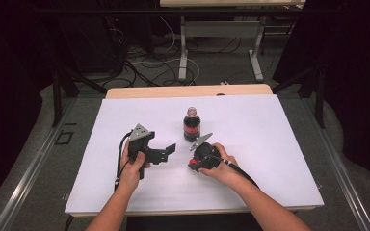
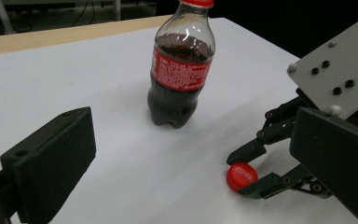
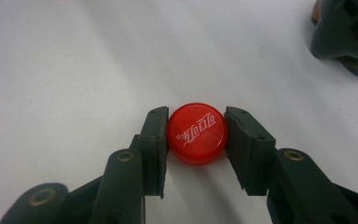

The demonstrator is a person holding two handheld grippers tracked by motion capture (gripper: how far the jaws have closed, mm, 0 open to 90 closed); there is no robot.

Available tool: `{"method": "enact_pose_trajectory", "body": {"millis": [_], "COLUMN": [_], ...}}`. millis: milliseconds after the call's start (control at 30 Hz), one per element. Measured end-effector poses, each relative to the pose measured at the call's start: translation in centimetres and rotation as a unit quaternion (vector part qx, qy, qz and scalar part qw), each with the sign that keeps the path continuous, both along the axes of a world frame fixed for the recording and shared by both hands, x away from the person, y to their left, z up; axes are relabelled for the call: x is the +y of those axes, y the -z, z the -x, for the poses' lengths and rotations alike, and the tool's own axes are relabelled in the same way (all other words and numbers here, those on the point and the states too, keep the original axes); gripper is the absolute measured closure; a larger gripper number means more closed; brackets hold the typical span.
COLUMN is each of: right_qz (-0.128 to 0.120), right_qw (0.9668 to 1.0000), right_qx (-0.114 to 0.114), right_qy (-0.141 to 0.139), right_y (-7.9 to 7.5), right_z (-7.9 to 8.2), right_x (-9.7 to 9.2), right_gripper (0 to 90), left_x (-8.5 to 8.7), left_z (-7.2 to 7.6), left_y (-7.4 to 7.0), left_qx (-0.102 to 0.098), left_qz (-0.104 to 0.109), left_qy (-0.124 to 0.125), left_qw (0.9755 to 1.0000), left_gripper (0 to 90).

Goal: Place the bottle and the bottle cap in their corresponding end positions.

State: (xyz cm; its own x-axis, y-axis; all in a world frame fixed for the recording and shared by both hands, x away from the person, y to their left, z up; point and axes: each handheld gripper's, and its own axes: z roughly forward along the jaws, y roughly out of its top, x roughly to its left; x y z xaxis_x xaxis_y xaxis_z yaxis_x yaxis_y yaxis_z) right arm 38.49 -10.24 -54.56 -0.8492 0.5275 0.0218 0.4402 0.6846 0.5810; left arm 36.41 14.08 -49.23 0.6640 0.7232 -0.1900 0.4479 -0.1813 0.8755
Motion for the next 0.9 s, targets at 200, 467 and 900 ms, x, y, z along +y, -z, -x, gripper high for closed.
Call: {"method": "enact_pose_trajectory", "body": {"millis": [200,467,900], "right_qz": [-0.013,-0.052,-0.123], "right_qw": [0.9999,0.9977,0.973], "right_qx": [0.001,-0.03,-0.128], "right_qy": [0.011,0.031,0.147], "right_y": [-0.4,-2.5,-5.8], "right_z": [0.2,0.8,2.8], "right_x": [-0.3,-1.6,-9.0], "right_gripper": [44.0,22.8,0.0], "left_x": [0.6,1.1,2.0], "left_z": [0.0,0.0,0.2], "left_y": [0.4,0.9,1.4], "left_qx": [0.01,0.018,0.025], "left_qz": [0.003,-0.001,-0.006], "left_qy": [-0.008,-0.012,-0.028], "left_qw": [0.9999,0.9998,0.9993], "left_gripper": [0.7,0.7,0.7]}}
